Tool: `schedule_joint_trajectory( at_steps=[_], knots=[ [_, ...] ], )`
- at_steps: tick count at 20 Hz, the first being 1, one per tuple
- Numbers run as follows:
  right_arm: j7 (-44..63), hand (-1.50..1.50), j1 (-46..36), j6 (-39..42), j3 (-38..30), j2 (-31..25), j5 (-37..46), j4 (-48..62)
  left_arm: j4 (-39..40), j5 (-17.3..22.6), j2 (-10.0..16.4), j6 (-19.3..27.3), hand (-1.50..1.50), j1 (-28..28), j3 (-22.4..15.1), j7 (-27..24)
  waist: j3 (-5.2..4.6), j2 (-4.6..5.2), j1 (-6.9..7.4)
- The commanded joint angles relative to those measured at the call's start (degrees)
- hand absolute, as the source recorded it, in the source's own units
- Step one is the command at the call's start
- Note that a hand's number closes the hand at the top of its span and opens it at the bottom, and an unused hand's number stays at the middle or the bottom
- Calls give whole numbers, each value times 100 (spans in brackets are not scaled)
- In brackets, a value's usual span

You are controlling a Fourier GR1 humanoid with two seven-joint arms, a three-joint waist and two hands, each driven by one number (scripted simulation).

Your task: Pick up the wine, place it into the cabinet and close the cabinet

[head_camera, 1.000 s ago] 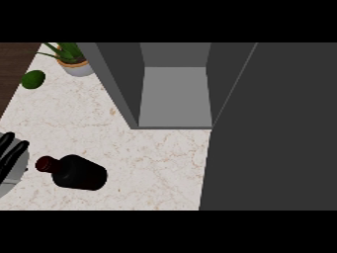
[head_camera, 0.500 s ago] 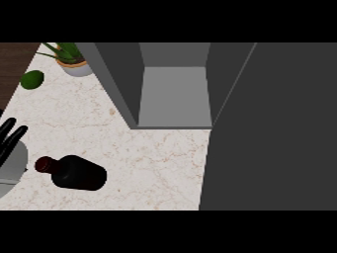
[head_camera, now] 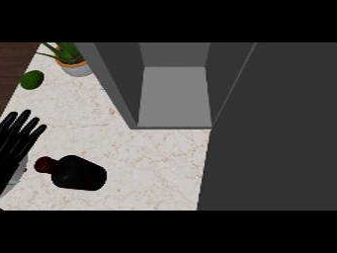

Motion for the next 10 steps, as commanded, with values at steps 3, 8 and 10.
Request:
schedule_joint_trajectory(
  at_steps=[3,8,10],
  knots=[
    [-161,-150,186,85,-104,72,-164,-189,1188,-962,-309,-405,-150,-240,-201,-786,1,5,-3],
    [-99,-150,430,282,-154,-1,-290,-392,2209,-1405,-173,-827,-150,-302,-16,-1562,1,2,-2],
    [475,-150,-88,86,-377,-70,-450,-577,2996,-1886,-332,-564,-150,-976,-143,-1903,-4,11,-47]
  ],
)
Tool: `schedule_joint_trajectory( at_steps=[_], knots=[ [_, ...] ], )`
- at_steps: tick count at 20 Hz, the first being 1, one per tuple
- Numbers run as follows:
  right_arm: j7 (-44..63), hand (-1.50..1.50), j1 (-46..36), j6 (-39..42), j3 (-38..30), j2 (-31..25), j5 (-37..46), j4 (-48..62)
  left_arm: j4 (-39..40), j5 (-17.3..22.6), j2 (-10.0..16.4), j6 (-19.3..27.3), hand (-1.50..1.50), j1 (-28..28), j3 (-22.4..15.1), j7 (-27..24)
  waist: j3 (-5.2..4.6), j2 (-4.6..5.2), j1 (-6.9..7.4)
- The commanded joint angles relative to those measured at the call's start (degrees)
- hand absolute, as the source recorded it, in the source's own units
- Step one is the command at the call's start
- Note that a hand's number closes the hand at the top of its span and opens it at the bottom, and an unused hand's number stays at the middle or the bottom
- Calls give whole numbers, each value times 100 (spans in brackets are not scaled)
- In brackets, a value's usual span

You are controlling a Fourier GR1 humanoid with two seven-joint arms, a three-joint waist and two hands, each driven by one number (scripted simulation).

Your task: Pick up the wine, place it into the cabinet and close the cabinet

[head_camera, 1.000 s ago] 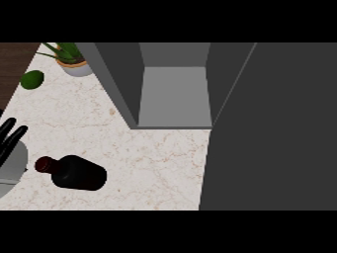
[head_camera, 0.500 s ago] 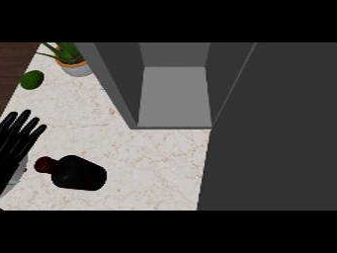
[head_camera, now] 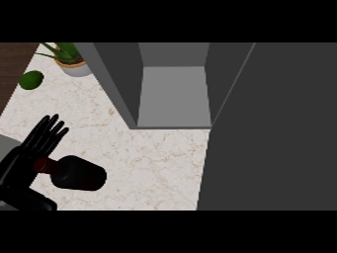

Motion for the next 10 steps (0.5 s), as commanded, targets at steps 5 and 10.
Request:
schedule_joint_trajectory(
  at_steps=[5,10],
  knots=[
    [337,-150,190,102,-279,-53,-568,-703,1862,-1321,-98,-202,-150,-346,-98,-1842,-3,4,-46],
    [236,-150,25,117,-187,36,-336,-495,2641,-1270,220,-592,-150,-519,-1,-2141,1,-1,4]
  ],
)
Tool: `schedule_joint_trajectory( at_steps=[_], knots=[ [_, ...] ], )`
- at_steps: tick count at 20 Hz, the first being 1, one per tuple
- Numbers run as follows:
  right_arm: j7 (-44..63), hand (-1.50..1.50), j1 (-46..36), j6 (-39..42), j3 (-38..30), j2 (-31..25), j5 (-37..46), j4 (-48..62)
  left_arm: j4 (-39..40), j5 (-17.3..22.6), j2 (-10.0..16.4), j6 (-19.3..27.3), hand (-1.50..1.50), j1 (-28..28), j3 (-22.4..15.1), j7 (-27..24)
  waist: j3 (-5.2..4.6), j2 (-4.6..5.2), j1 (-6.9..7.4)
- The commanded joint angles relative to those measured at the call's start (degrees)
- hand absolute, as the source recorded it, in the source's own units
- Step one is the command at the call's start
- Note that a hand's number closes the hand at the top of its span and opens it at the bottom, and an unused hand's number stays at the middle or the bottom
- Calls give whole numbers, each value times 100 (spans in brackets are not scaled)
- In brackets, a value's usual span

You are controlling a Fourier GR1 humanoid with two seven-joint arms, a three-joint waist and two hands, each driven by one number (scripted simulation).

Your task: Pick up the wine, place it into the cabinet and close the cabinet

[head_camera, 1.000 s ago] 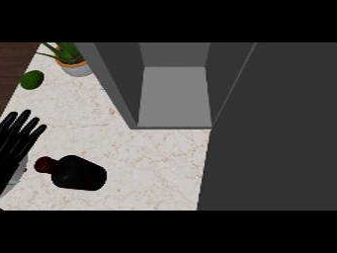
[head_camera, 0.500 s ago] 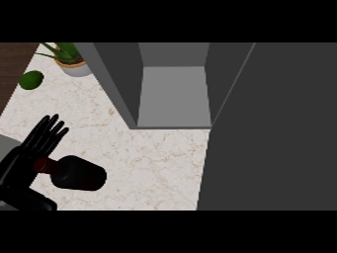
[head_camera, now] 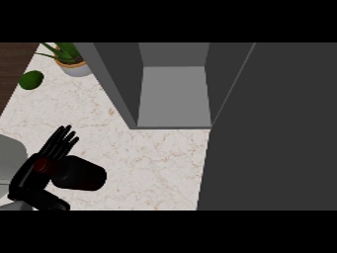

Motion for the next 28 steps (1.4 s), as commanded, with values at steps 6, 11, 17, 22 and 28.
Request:
schedule_joint_trajectory(
  at_steps=[6,11,17,22,28],
  knots=[
    [176,-150,312,143,-256,-41,-593,-730,1523,-642,147,-105,-150,-342,-165,-1294,1,-2,-13],
    [-167,-150,213,49,16,186,-109,-197,2366,-808,-53,-202,-150,-411,-368,-2055,-4,7,-20],
    [277,-150,91,31,109,120,-143,-431,2691,-487,-116,-366,-150,-902,-322,-1630,-2,-3,-22],
    [291,-150,-290,-115,379,252,203,-221,3031,-726,-170,-460,-150,-880,-575,-2234,-15,8,-28],
    [-83,-150,325,210,53,99,-236,-235,3245,-723,-361,-144,-150,-1162,-641,-2331,-2,12,-51]
  ],
)
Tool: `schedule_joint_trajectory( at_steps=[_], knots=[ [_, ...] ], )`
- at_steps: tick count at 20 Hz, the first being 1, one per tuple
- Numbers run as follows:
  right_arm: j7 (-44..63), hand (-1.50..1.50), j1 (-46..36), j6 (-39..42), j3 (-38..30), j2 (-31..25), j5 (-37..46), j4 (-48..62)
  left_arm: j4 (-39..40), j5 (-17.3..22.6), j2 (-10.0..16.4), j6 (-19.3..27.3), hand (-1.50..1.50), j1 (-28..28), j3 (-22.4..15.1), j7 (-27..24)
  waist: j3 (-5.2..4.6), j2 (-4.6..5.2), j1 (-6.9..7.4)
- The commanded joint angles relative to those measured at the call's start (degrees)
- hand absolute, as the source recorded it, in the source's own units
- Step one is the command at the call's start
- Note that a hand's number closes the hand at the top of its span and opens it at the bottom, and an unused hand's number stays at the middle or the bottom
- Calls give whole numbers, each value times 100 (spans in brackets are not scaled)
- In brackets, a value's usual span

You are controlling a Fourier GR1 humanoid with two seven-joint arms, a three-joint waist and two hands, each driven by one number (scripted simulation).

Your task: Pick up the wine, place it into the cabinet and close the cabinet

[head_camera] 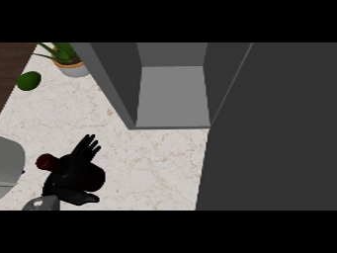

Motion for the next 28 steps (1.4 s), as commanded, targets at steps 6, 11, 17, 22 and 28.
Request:
schedule_joint_trajectory(
  at_steps=[6,11,17,22,28],
  knots=[
    [508,-150,-48,-26,-253,-109,-415,-527,-210,165,-84,-504,-150,-18,-69,-624,9,-20,64],
    [197,-150,78,-92,254,151,97,-363,173,416,-349,-463,150,-406,50,-432,3,-11,34],
    [251,-150,30,69,-34,-18,-253,-306,270,518,-53,-936,150,-394,27,-456,4,-5,41],
    [250,-150,55,-6,-37,35,-82,-337,83,1193,-596,737,150,-371,752,-232,6,-21,84],
    [331,-150,98,55,-108,12,-261,-442,-53,1479,-851,1489,150,-357,1024,-433,8,-13,61]
  ],
)
